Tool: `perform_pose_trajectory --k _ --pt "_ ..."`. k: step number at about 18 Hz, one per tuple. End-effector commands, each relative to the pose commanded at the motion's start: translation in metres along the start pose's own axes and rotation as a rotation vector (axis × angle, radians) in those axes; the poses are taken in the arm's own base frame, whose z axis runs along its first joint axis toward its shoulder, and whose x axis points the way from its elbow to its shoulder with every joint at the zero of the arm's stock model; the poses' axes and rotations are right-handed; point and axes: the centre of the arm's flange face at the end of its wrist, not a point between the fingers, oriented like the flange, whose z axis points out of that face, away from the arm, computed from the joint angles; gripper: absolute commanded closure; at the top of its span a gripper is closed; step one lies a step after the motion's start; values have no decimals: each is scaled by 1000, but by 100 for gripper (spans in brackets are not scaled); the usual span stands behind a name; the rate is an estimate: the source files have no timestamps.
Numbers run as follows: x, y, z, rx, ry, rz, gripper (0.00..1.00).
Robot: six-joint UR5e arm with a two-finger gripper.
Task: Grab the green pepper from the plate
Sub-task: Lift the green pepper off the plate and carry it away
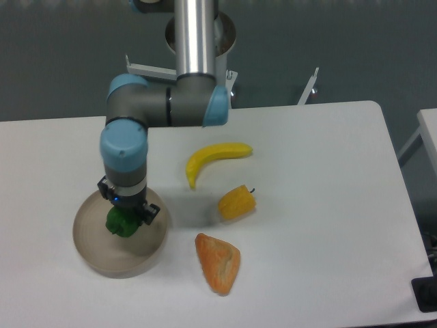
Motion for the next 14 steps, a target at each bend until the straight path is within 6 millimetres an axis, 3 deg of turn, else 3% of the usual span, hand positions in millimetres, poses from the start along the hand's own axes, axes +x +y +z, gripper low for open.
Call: perform_pose_trajectory --k 5,10,14 --pt "-74 52 -53 48 -47 -2 75" --pt "-141 112 -75 19 -57 90 75" --pt "-177 148 -71 -5 -40 118 74"
